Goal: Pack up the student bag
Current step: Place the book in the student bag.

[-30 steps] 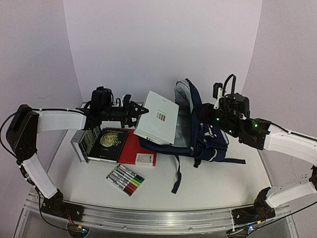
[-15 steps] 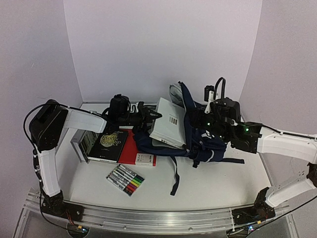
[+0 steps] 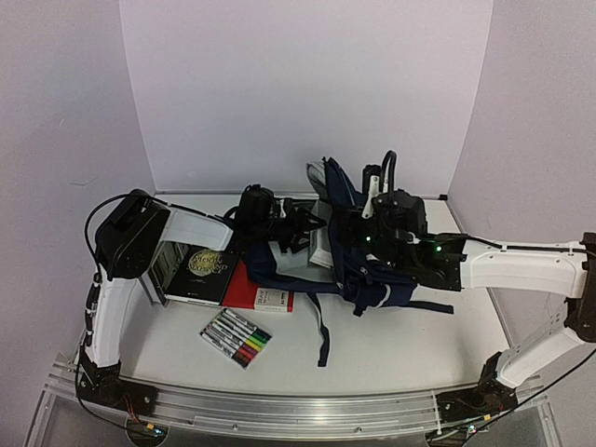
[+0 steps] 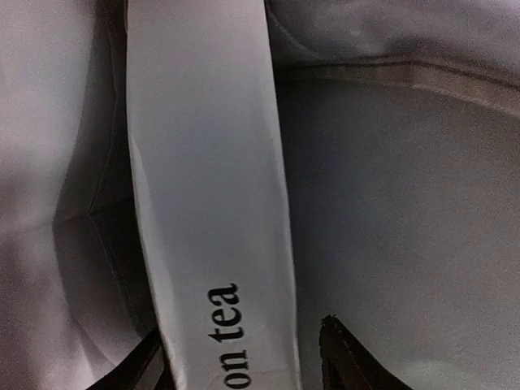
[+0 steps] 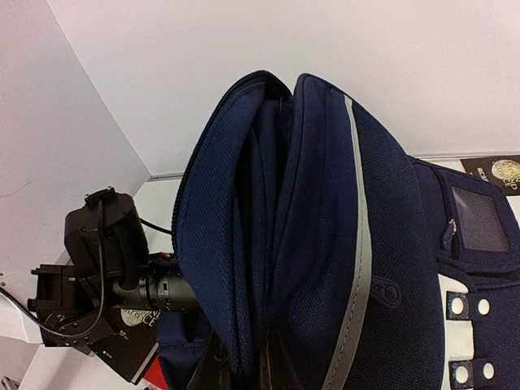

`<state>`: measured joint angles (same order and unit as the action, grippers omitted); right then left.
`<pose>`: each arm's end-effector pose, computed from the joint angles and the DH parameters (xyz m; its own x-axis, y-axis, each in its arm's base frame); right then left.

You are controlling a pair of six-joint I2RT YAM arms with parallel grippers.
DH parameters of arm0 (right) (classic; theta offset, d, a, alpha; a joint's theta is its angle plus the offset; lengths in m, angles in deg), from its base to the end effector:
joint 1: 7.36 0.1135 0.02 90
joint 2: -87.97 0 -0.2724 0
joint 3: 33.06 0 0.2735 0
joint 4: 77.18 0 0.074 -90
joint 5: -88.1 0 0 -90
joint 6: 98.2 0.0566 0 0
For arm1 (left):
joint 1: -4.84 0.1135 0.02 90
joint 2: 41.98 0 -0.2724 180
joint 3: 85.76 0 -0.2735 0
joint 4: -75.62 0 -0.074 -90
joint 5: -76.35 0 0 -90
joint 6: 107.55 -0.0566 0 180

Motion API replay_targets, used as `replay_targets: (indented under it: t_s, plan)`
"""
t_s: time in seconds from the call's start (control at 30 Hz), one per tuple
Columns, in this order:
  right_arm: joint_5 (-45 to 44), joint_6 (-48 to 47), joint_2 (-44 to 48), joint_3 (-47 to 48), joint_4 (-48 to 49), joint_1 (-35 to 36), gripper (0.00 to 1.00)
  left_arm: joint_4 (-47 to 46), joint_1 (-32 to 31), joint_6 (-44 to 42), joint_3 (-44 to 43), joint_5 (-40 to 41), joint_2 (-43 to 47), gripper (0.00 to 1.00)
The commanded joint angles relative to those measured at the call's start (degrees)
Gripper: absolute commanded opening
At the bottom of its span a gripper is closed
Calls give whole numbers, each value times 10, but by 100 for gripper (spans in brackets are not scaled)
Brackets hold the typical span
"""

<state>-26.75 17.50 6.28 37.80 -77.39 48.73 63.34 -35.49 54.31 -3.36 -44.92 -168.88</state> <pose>0.2274 0.2957 0.3076 -0.3231 0.2248 -0.9193 -0.4249 0.8335 0.3531 0.3919 -0.3713 0.1617 -0.9547 -0.2550 -0.1533 0.0780 0.2829 -0.9560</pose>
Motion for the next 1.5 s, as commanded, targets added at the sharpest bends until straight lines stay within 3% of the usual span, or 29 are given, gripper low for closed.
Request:
replay_targets:
  t_s: [0.0,0.13,0.27,0.5,0.63,0.8,1.07,1.33,1.47]
  plan:
    - [-23,-22,21,51,138,10,0,153,1,-113,-54,18,-1,66]
    - [-37,-28,33,43,128,10,0,294,0,-207,-70,66,21,74]
    - [-50,-30,43,35,125,10,0,358,-1,-252,-67,99,46,81]
    - [-53,-33,37,35,122,10,0,367,-15,-249,-42,73,63,83]
    - [-51,-34,32,39,121,10,0,332,-28,-222,-43,31,47,71]
    - [-50,-37,24,41,117,11,0,268,-35,-197,-64,-1,7,45]
    - [-53,-45,20,41,98,13,0,163,-47,-193,-120,-51,-57,41]
    - [-49,-55,28,40,82,13,0,148,-46,-215,-141,-81,-76,45]
    - [-110,-41,32,42,55,12,0,247,-45,-289,-147,-33,-23,63]
